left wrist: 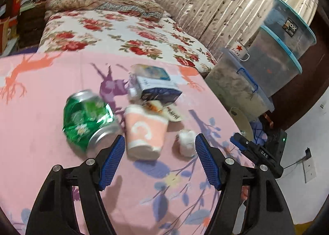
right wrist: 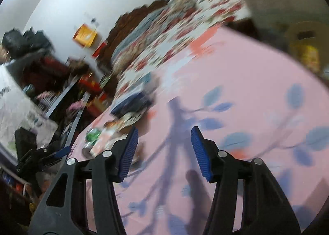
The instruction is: Collect trash
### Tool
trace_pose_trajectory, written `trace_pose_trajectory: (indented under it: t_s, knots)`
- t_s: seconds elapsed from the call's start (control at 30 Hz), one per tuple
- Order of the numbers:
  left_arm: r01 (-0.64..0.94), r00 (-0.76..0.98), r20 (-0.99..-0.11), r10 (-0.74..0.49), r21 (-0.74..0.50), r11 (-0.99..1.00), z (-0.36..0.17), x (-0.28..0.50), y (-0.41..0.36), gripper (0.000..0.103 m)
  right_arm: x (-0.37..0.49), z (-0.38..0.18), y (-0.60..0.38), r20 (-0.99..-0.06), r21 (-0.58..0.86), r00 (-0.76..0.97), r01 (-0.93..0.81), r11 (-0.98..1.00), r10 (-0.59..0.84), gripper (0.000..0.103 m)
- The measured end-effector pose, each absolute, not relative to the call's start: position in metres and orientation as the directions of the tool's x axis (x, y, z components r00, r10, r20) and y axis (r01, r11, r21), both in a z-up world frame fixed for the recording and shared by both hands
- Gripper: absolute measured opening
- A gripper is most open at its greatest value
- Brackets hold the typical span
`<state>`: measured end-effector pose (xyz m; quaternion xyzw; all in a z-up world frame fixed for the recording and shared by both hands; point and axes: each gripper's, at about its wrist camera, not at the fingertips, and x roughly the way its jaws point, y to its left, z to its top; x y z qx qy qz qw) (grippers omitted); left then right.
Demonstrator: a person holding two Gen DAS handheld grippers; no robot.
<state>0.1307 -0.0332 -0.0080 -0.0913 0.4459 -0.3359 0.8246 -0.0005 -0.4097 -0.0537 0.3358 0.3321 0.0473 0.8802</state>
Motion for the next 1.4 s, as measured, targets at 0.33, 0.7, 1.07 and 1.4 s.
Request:
trace_pose_trajectory:
  t_s: [0.33,0.7,1.07,1.4]
  knots:
    - [0.495,0.388,-0.711,-0.586,-0.375,0.784,-0.037,0.127,-0.050,0.068,0.074,-0.075,-0.373,-0.539,0.764,0.678,0.142,0.630,0.500,0.057]
    - [0.573,0.398,-0.757,-0.518,-0.236,0.785,-0.045,0.150,-0.096,0.070,0.071,-0.075,-0.324,-0.616,0.629,0.639,0.047,0.776,0.460,0.070]
    - [0.518,0.299,-0.827,-0.476,-0.278,0.809,-0.082,0.173,-0.112,0.053,0.037,-0.065,-0.337,-0.615,0.560,0.680,0.020,0.828,0.399,0.045]
    - [0.636,0.124,-0.790,-0.601,-0.401,0.659,-0.080,0.099,-0.141,0.051,-0.031,-0.053,-0.401,-0.589,0.566,0.764,0.155,0.810,0.265,0.045]
